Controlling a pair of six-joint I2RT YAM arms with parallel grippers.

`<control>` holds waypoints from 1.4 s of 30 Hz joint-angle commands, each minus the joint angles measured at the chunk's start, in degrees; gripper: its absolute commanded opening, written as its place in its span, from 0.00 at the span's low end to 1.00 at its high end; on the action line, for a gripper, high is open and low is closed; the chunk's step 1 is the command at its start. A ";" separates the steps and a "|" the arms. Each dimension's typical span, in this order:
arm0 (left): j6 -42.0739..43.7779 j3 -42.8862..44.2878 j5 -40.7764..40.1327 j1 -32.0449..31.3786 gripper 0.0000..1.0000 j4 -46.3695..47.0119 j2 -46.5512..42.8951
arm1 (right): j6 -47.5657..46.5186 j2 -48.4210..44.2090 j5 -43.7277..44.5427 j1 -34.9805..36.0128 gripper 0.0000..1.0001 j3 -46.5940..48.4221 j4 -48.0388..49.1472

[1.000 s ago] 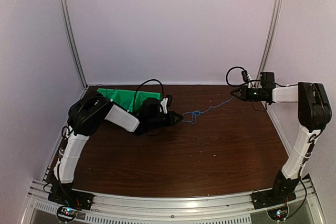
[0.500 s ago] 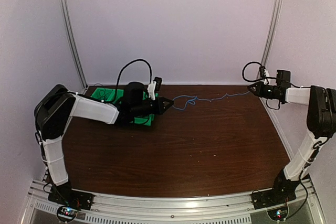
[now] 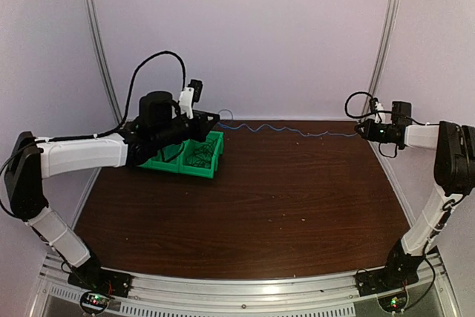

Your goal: Untangle the cables

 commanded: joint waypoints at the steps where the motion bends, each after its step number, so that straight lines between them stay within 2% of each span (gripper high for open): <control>1: 5.15 0.52 -0.41 0.88 0.00 -6.93 -2.21 | -1.32 0.25 -0.75 -0.36 0.00 -0.61 -0.43; 4: 8.90 2.66 -0.07 1.01 0.00 -13.18 -2.13 | -2.18 -0.58 -0.25 -0.36 0.00 -0.53 -0.93; 8: 13.18 4.97 -11.71 1.75 0.00 -22.75 -3.54 | -2.92 -1.42 0.60 -0.36 0.00 -0.70 -1.39; 16: 11.22 4.90 -14.43 11.94 0.00 -24.29 -14.77 | -3.17 0.77 1.83 -0.36 0.00 -0.82 -1.28; 22: 11.82 5.91 -14.92 15.62 0.00 -26.18 -17.15 | -2.24 1.44 -0.06 -0.36 0.00 -0.26 -0.79; 25: 12.24 6.08 -14.11 15.91 0.00 -26.09 -17.26 | -2.03 1.44 -8.54 -0.29 0.01 -0.52 0.86; 29: 13.93 8.30 -10.22 15.95 0.00 -26.16 -16.25 | 3.71 0.83 -21.56 0.92 0.26 -0.37 4.31; 31: 14.09 10.22 -6.97 15.95 0.00 -26.44 -15.71 | 4.88 -0.63 -24.98 2.29 0.38 0.38 4.33; 33: 14.49 12.43 -2.80 15.95 0.00 -26.57 -15.29 | 2.70 -2.75 -24.76 3.84 0.45 1.15 2.90; 36: 15.64 17.45 -1.53 15.95 0.00 -28.83 -14.00 | -4.11 -5.10 -21.35 5.51 0.48 2.69 -2.89; 42: 20.16 28.20 -9.30 16.90 0.00 -35.27 -10.04 | -9.44 -4.67 -20.61 5.70 0.50 0.56 -6.83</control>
